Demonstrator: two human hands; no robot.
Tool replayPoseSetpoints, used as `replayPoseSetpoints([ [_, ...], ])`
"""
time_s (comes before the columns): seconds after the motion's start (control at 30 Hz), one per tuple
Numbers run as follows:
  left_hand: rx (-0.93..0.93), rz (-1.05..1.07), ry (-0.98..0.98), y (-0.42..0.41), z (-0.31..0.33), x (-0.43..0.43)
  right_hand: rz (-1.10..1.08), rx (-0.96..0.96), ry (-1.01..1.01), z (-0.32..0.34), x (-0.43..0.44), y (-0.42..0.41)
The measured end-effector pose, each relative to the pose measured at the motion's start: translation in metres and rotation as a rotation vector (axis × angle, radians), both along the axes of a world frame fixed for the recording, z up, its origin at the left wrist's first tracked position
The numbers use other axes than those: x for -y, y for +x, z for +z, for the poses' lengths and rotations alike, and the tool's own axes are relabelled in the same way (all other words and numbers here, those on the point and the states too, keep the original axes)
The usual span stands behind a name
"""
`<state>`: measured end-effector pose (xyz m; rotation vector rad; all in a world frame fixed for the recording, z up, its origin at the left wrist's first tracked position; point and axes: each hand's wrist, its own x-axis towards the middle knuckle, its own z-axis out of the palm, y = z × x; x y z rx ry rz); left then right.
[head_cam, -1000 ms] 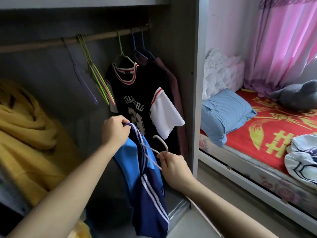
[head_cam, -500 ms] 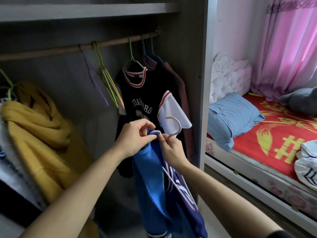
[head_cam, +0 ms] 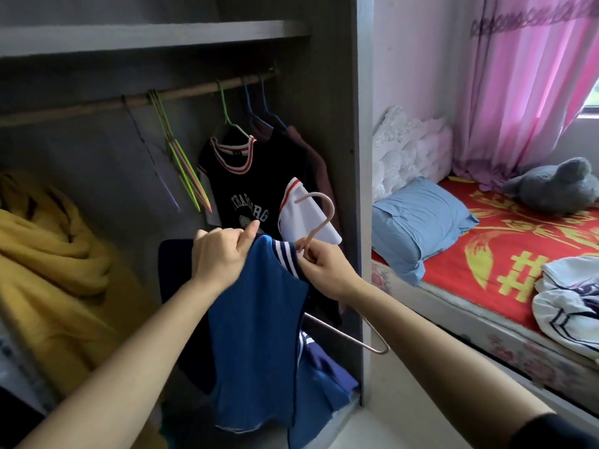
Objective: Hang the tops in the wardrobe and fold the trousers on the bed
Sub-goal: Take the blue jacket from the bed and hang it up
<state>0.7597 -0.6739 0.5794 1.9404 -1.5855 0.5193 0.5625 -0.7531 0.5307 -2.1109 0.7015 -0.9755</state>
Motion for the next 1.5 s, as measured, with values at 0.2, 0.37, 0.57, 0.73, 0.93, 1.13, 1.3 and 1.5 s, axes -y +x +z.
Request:
replayPoseSetpoints([
  [0.2, 0.03, 0.062, 0.117, 0.006, -0.013, 0.008, -0.296, -0.152, -0.19, -0.04, 0.016, -0.022],
  [0.37, -0.06, 0.114, 0.073, 0.02, -0.004, 0.008, -0.533, -0.139, -0.293, -0.082, 0.013, -0.034],
  [0.57, -0.034, 0.181, -0.064, 0.029, 0.004, 0.0, -0.466, -0.183, -0.152, -0.112, 0.01, -0.03],
  [0.73, -0.098, 0.174, -0.206, 0.033, 0.015, -0.002, -0.321, -0.092, -0.128, -0.126, 0.007, -0.015],
  [0.93, -0.205, 0.264, -0.276, 0.04, 0.022, -0.001, -0.393, 0.033, -0.285, -0.133, 0.001, -0.003],
  [1.13, -0.457, 0.251, -0.401, 0.035, 0.028, 0.009, -0.21, -0.229, -0.229, -0.148, -0.002, 0.0],
  [1.3, -0.399, 0.216, -0.402, 0.017, 0.037, 0.017, -0.236, -0.387, -0.126, -0.151, -0.015, 0.033],
  [1.5, -0.291, 0.174, -0.385, -0.007, 0.052, 0.019, -0.454, -0.4, 0.244, -0.146, -0.027, 0.088],
])
